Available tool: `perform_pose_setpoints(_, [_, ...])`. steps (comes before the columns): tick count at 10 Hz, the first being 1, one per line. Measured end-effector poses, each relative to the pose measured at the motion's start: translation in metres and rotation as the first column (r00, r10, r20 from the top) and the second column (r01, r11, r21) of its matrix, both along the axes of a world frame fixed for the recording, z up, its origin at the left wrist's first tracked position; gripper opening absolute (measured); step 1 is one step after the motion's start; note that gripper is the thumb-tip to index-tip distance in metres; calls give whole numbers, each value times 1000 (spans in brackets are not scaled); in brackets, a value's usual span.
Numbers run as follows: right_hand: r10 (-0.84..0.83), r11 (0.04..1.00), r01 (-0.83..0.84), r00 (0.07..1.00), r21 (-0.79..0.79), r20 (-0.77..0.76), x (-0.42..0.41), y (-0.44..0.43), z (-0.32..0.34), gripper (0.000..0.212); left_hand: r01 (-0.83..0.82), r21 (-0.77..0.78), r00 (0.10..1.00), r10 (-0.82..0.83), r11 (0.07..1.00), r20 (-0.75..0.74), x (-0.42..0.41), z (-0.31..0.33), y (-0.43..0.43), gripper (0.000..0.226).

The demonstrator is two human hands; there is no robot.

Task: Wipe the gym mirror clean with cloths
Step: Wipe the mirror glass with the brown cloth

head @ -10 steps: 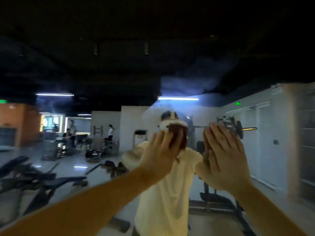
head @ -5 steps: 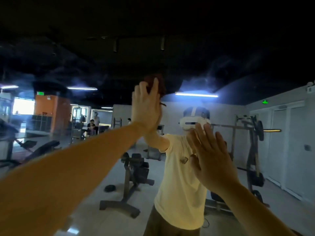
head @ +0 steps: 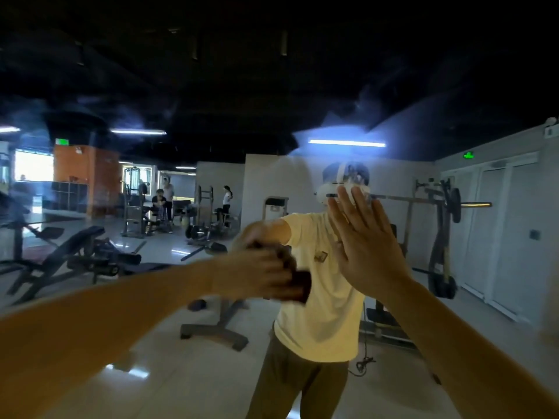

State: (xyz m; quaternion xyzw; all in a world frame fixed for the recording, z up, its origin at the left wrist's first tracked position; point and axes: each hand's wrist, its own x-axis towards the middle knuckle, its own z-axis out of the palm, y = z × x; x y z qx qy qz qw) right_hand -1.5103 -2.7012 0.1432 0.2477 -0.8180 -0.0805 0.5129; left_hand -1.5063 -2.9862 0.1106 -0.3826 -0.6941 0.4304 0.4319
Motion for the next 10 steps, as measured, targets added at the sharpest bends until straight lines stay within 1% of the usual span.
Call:
perform_pose_setpoints(1, [25,999,-26,999,-26,-19,-3,-3,-4,70,-32,322,989,76,946,-125,4,83,-7,80])
perform_pose_setpoints(2, [37,999,-39,999,-38,-40,-6,-4,-7,70,215,804,956,50,554,-291,2,123,4,66])
perform_pose_setpoints(3, [45,998,-47,998,-40,-46,-8,-5,-7,71,284,836,956,-77,469,-282,-6,86,39,77])
perform_pose_setpoints(4, [53,997,-55,998,-57,-42,-6,-7,-6,69,244,716,968,-205,654,-144,-7,15,58,84])
perform_pose_setpoints(5, [52,998,-53,998,-44,-18,-6,-4,-4,72,181,492,978,-210,852,3,2,-49,46,73])
perform_pose_setpoints(6, [16,1000,-16,1000,-26,-2,-5,0,-2,73,36,-61,999,-36,997,4,-2,-89,30,71])
perform_pose_setpoints(7, [-9,1000,9,1000,-1,13,0,2,-1,72,584,136,454,-461,800,762,-27,-108,19,45])
perform_pose_setpoints(8, [-10,1000,10,1000,-16,5,1,-1,-5,70,-39,-331,998,20,943,-60,-18,-44,-3,41])
perform_pose_setpoints(9, [-2,998,4,1000,-59,22,3,-7,-13,71,72,161,996,-62,984,-64,19,35,-11,76])
perform_pose_setpoints(10, [25,995,-17,996,-99,84,7,-14,-23,75,177,477,972,-76,861,-223,20,53,-17,69])
